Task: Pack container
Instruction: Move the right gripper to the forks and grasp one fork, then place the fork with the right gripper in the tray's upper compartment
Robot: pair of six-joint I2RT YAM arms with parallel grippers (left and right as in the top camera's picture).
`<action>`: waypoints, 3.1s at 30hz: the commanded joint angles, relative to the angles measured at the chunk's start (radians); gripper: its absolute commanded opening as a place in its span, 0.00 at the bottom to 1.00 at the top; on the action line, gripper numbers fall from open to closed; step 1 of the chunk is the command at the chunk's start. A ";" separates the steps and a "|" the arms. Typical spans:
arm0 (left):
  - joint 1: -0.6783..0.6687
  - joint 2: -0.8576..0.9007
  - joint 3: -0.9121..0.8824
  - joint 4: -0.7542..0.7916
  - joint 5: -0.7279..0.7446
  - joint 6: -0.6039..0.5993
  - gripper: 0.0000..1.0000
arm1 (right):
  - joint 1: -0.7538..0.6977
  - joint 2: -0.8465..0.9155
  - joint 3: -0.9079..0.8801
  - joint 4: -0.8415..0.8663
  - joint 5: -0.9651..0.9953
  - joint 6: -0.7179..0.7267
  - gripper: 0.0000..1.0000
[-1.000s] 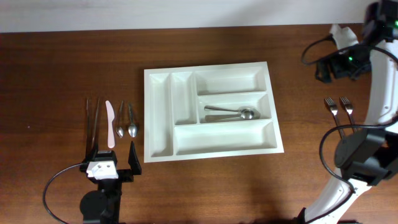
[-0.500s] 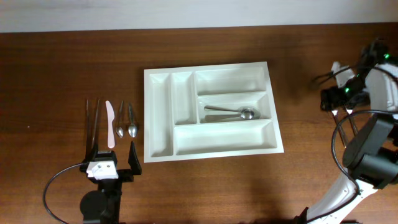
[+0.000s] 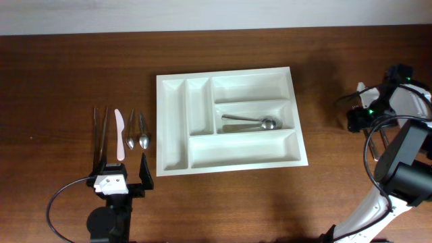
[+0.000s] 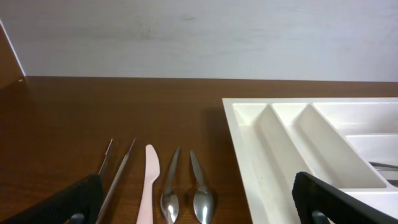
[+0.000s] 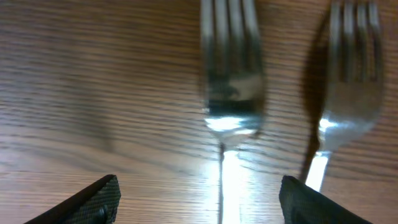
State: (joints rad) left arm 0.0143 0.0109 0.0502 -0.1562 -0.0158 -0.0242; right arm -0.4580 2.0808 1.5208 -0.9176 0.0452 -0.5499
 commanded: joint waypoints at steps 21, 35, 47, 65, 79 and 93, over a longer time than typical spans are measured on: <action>0.000 -0.004 -0.007 0.003 -0.007 -0.010 0.99 | -0.033 0.007 -0.075 0.124 -0.068 0.008 0.58; 0.000 -0.004 -0.007 0.003 -0.007 -0.010 0.99 | -0.034 0.007 -0.086 0.146 -0.083 0.062 0.20; 0.000 -0.004 -0.007 0.003 -0.007 -0.010 0.99 | -0.033 0.007 -0.084 0.152 -0.146 0.089 0.04; 0.000 -0.004 -0.008 0.003 -0.007 -0.010 0.99 | 0.111 -0.010 0.277 -0.040 -0.196 0.095 0.04; 0.000 -0.004 -0.007 0.003 -0.007 -0.010 0.99 | 0.564 -0.010 0.579 -0.151 -0.198 -0.476 0.04; 0.000 -0.004 -0.007 0.003 -0.007 -0.010 0.99 | 0.706 0.124 0.570 -0.143 -0.282 -0.629 0.04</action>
State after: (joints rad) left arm 0.0143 0.0113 0.0502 -0.1562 -0.0158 -0.0242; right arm 0.2466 2.1410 2.0869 -1.0626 -0.1909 -1.1595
